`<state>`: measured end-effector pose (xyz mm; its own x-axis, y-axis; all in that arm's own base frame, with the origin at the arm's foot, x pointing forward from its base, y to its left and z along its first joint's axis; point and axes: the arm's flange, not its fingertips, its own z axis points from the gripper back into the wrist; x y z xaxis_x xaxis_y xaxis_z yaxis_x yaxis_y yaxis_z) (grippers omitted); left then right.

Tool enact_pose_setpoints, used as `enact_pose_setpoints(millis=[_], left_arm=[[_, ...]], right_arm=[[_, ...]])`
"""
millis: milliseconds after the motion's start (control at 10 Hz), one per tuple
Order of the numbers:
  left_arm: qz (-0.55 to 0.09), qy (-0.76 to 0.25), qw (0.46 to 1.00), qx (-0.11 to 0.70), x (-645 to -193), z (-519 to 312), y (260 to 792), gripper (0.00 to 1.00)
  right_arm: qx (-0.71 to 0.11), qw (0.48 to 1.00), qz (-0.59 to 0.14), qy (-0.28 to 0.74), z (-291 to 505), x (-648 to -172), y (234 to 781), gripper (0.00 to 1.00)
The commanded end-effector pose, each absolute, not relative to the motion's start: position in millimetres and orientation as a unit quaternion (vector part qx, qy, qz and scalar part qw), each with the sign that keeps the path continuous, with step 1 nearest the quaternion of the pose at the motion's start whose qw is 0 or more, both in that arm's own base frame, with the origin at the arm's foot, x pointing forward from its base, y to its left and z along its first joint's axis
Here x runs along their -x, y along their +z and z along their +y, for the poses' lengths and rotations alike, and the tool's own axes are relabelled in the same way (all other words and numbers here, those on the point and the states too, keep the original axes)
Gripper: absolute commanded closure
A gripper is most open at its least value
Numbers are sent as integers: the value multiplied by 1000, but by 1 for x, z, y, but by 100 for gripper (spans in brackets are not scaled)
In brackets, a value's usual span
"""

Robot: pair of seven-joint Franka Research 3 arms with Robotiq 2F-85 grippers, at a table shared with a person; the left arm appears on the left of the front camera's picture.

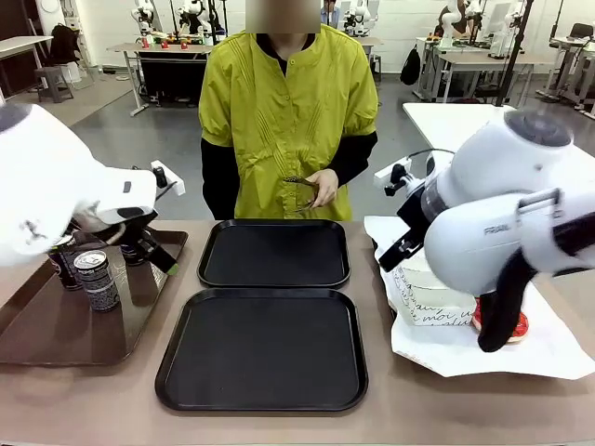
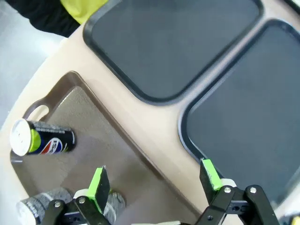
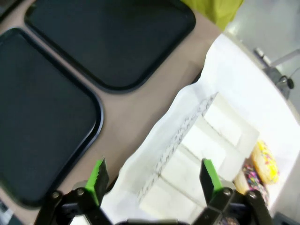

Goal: Set up donuts and drinks on trays.
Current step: Pick up one Pepsi coke and place it on the Flat Tray.

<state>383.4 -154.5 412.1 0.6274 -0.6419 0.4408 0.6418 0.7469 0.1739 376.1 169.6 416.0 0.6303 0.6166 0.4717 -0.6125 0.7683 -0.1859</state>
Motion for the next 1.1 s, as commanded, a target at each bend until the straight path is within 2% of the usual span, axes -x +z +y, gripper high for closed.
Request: enact_pose_setpoints(millis=[0,100,300,400,500,600,1000], left_arm=[[-190,-390,901,0,-279,-110,426,0],[-159,-393,906,2,-260,-103,428,0],[-144,-377,915,14,-230,-89,426,0],[-149,-360,921,16,-226,-85,425,0],[-190,-341,921,-12,-239,-81,421,0],[-133,-377,917,3,-299,-119,492,0],[-136,-369,919,-1,-297,-115,497,0]], right_arm=[[28,910,-227,346,139,-263,445,0],[37,917,-202,343,131,-233,451,0],[17,927,-151,344,114,-183,444,0],[5,930,-131,343,108,-176,435,0],[26,932,-142,333,99,-193,421,0],[31,925,-142,351,147,-244,517,0],[32,927,-137,349,142,-237,520,0]])
